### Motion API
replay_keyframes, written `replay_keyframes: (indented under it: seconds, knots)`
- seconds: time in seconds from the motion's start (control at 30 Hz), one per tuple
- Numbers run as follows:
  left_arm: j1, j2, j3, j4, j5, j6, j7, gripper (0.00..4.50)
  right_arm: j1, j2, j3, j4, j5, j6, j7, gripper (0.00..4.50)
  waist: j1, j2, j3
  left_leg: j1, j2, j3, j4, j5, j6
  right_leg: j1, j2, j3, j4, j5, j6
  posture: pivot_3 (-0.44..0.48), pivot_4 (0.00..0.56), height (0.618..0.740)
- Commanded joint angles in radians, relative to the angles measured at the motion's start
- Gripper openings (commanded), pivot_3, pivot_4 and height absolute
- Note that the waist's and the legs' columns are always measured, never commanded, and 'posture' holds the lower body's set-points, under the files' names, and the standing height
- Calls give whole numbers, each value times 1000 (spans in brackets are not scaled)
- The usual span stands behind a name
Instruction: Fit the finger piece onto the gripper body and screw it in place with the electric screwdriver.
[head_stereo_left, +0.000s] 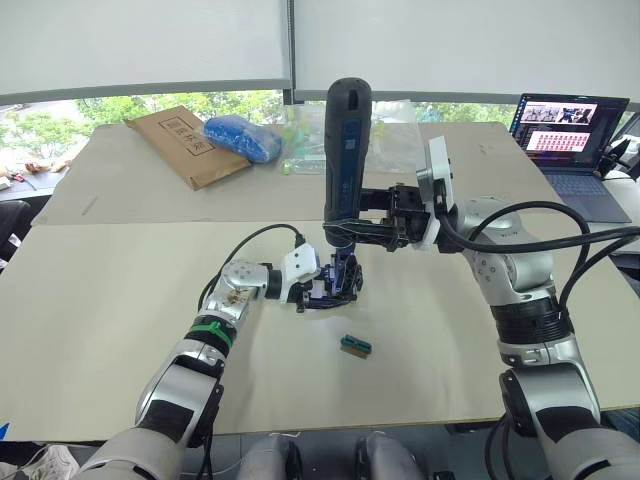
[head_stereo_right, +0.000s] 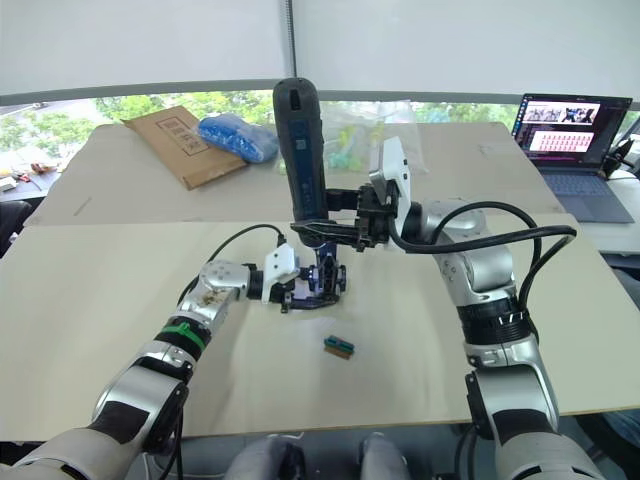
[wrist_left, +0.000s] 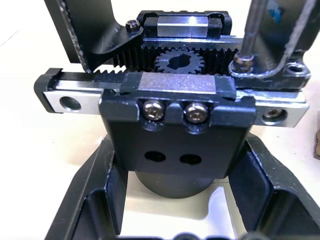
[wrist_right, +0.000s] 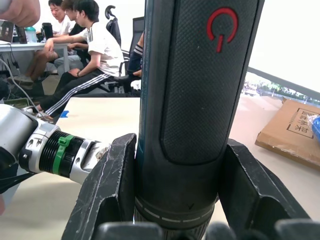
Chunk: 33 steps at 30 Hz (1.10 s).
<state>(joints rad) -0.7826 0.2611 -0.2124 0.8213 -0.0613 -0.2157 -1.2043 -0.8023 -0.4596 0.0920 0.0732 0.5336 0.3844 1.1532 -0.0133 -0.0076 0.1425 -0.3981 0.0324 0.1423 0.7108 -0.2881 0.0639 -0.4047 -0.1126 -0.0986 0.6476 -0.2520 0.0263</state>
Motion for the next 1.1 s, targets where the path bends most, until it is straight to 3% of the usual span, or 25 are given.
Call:
replay_keyframes:
  seconds: [0.03,0.23,0.4,0.53,0.73,0.8,0.9,1.1]
  knots:
    - [4,15,17,-49,-18,-9,-20,2280,66,-34,30,33,-85,-11,-17,1880,0,0,0,0,0,0,0,0,0,0,0,0,0,0,0,0,150,740]
    - [15,15,5,-35,-4,-14,-19,2280,3,1,-71,-159,26,-19,-76,1880,-1,0,0,-2,0,0,0,0,0,-2,0,0,0,0,0,0,150,740]
    - [13,14,-1,-19,-1,-7,-35,2280,-86,38,-133,-223,128,28,-135,1880,0,0,0,-16,-1,1,2,0,0,-17,0,1,3,0,0,0,150,740]
    - [8,13,-5,-9,2,-7,-38,2280,-119,50,-169,-264,224,107,-176,1880,0,0,0,-17,-2,1,1,0,0,-17,0,-2,1,0,0,0,150,740]
    - [-23,21,10,-7,-3,32,-21,2280,-42,-52,-176,-388,393,261,-77,1880,3,-1,1,-17,-2,1,2,0,0,-16,0,-2,1,0,0,0,150,740]
    - [-22,37,12,-25,-12,29,-50,3346,16,-85,-173,-440,405,275,-67,1880,2,-1,1,-17,-2,1,2,0,0,-16,0,-1,1,0,0,0,150,740]
    - [-20,51,14,-47,-26,41,-80,4481,62,-98,-169,-484,399,271,-82,1880,0,-1,1,-17,-1,1,2,0,0,-17,0,-1,1,0,0,0,150,740]
    - [83,140,1,-328,-119,142,-248,4500,316,-129,-164,-638,322,217,-121,1880,9,-1,1,-18,-2,1,2,0,0,-17,0,-1,0,0,0,0,150,740]
